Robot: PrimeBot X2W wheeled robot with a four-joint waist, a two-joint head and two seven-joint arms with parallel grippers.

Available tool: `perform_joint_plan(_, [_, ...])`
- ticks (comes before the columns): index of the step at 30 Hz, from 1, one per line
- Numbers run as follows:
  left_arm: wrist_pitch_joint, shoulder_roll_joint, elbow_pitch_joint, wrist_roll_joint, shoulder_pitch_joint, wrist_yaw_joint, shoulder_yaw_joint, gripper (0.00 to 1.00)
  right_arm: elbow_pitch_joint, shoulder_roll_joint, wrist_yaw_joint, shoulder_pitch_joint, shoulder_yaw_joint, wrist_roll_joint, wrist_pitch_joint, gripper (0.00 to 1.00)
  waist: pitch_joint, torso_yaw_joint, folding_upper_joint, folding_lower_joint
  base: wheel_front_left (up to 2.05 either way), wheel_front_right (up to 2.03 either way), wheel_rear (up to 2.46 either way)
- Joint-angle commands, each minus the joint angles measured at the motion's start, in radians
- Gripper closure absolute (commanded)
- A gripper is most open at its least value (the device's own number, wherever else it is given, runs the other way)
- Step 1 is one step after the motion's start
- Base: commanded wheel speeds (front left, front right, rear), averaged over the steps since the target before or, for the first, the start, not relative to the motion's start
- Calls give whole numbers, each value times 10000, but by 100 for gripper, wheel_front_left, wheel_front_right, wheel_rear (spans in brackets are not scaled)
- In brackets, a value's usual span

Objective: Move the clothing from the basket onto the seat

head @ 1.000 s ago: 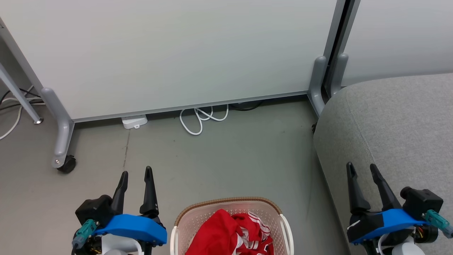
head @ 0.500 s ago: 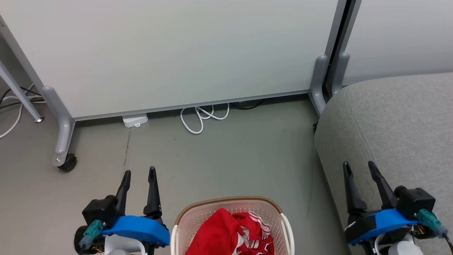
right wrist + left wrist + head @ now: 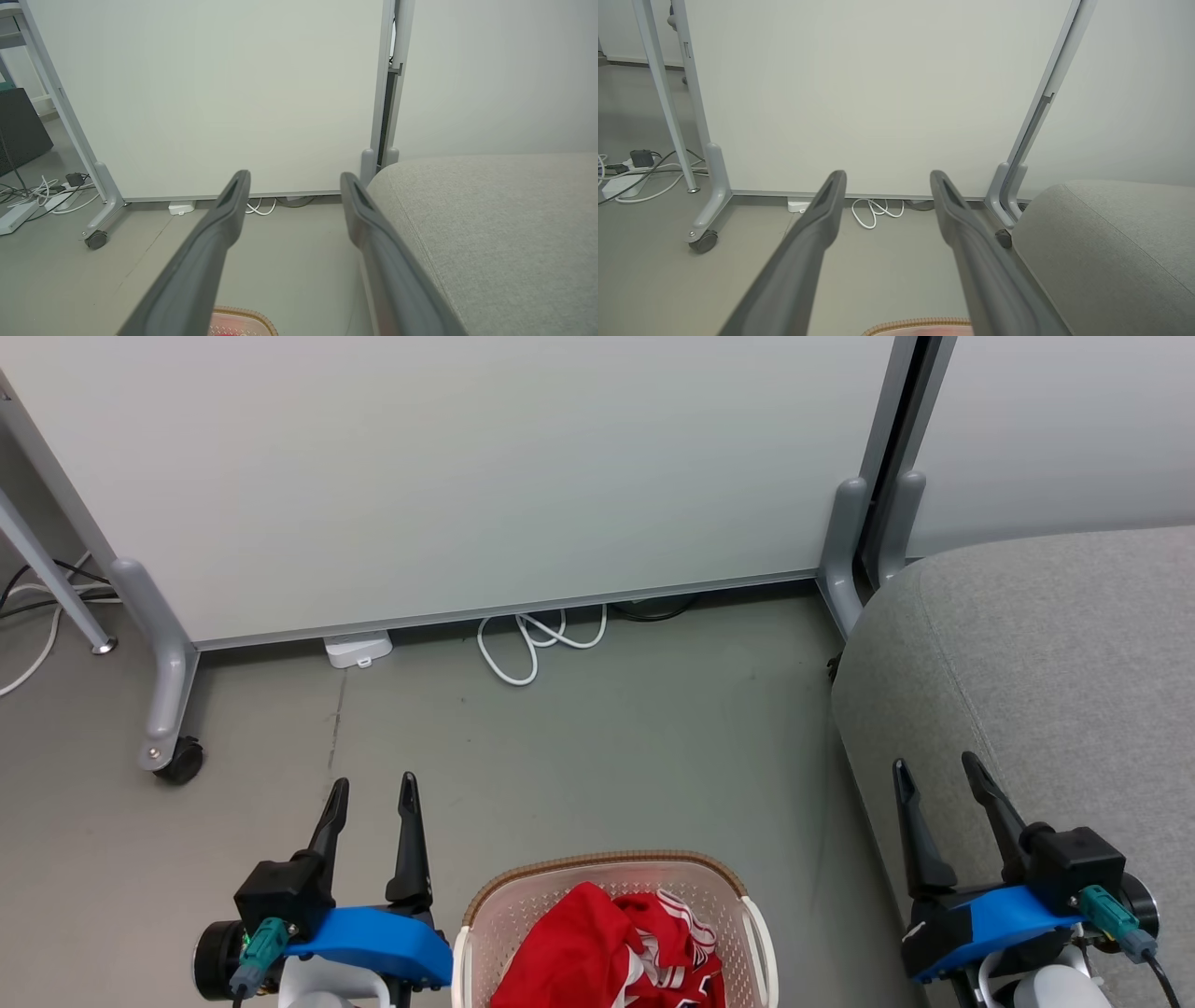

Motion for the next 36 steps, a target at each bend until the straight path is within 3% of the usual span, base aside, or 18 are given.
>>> perform_joint_plan(1, [-94,42,-19,194,-159,70,-46,0,27,-59,4,-113,10,-242,-102,0,7,13,0,0,0,0,0])
perform_joint_plan(23, [-169,40,1,267,-170,80,-45,0,33,-59,4,-221,142,-384,-168,0,165,-63,0,0,0,0,0])
perform_joint_plan(36, [-162,37,459,-154,-329,134,72,0,-172,-54,3,-663,970,-401,-167,0,1212,-1095,0,0,0,0,0])
